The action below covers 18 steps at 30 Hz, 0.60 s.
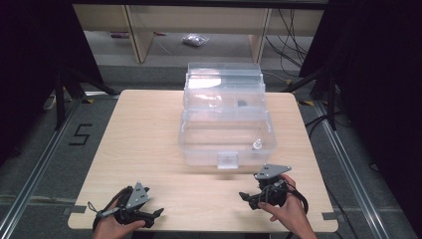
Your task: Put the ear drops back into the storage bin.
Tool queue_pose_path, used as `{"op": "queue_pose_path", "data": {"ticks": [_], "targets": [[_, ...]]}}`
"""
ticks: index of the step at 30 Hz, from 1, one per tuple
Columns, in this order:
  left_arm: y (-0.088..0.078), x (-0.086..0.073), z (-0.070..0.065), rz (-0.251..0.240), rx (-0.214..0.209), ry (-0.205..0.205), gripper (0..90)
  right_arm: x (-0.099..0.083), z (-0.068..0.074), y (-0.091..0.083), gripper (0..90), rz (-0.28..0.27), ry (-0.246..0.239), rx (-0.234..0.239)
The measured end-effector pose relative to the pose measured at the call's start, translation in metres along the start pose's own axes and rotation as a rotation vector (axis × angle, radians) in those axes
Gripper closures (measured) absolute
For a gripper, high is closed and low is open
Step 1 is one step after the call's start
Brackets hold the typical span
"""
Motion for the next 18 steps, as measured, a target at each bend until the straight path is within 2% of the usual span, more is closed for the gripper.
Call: {"op": "queue_pose_path", "data": {"ticks": [2, 3, 4, 5, 6, 9, 10, 14, 17, 18], "targets": [[0.001, 0.0, -0.001, 0.001, 0.001, -0.012, 17.4, -0.002, 0.001, 0.0, 18.4, 0.003, 0.011, 0.002], [0.0, 0.0, 0.0, -0.001, 0.001, 0.0, 17.4, -0.006, -0.001, 0.001, 18.4, 0.01, 0.003, -0.02], [0.0, 0.0, 0.0, 0.0, 0.002, 0.001, 17.4, -0.007, -0.001, 0.002, 18.4, 0.015, -0.005, -0.022], [0.0, 0.0, 0.0, -0.001, 0.002, 0.0, 17.4, -0.008, 0.0, 0.004, 18.4, -0.005, 0.005, -0.024], [0.0, 0.0, 0.0, 0.0, 0.002, 0.001, 17.4, -0.01, -0.001, 0.002, 18.4, 0.02, -0.004, -0.022], [0.001, 0.0, -0.001, 0.001, 0.002, -0.016, 17.4, -0.012, -0.001, 0.003, 18.3, 0.014, -0.01, -0.028], [0.0, 0.0, 0.0, 0.003, 0.003, 0.003, 17.4, -0.016, 0.001, 0.002, 18.2, 0.021, 0.02, -0.027], [0.001, 0.0, 0.0, 0.004, 0.002, 0.004, 17.4, -0.019, 0.001, 0.001, 18.1, 0.022, 0.012, -0.03], [0.001, 0.0, 0.0, 0.003, 0.002, 0.003, 17.4, -0.023, 0.003, 0.001, 17.9, 0.02, 0.025, -0.026], [0.001, 0.0, 0.0, 0.004, 0.002, 0.003, 17.4, -0.025, 0.004, 0.002, 17.9, 0.009, 0.011, -0.03]]}}
Point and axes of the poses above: each handheld gripper's, and its own axes: y roughly forward along the jaws, x roughly out of its top, z roughly to its left, the point moved 6 cm from there along y, roughly forward along the jaws, and after that the axes turned 4 degrees about x, right-handed, at the moved point
